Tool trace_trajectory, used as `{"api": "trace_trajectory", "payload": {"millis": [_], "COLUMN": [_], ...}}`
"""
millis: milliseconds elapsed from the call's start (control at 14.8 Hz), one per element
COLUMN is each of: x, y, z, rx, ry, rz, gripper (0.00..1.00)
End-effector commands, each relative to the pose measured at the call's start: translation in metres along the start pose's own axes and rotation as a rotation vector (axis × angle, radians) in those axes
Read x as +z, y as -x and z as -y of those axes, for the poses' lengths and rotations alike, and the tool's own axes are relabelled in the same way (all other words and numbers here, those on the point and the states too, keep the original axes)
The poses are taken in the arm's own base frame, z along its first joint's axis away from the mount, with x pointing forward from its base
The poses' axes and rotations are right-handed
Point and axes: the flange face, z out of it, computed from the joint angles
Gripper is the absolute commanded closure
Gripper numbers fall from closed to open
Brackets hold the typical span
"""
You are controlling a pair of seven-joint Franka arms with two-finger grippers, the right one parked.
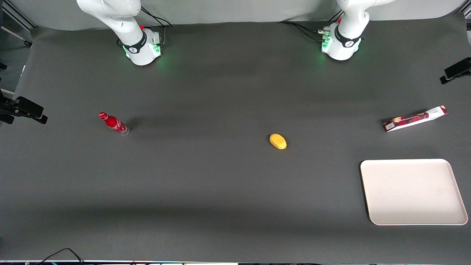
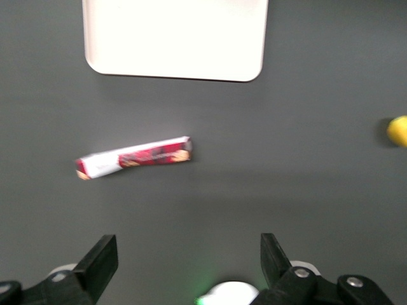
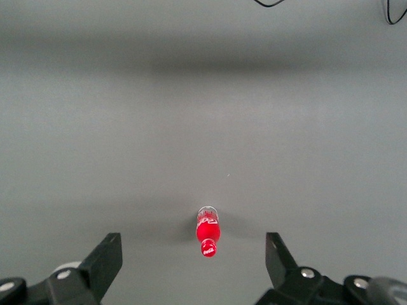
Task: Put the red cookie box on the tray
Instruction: 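Move the left gripper down toward the red plaid shortbread box, then close the left gripper on the box end and lift it upright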
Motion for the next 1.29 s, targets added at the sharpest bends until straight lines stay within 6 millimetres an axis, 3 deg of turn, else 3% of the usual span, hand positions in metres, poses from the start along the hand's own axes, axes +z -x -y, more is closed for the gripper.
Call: {"api": "trace_trajectory", "payload": {"millis": [0,271,475,678,881,1017,1220], "x": [0.020,0.076,0.147,0.212,0.272,0.296,0.328], "y": [-0.040,-0.065,-0.086,-0.091,-0.062,-0.044,-0.020], "z": [0.078,0.130,0.139,0.139,0.155,0.162,0.153], "rx": [0.245,0.572,0.841,1.036,1.162,1.207,1.210], "ry": [-0.024,-0.023,0.030,0.109,0.137,0.153,0.158], "rz": [0.024,0.066,0.149,0.221,0.216,0.200,0.177], "gripper": [0.00,0.00,0.00,0.00,0.00,0.00,0.00]}}
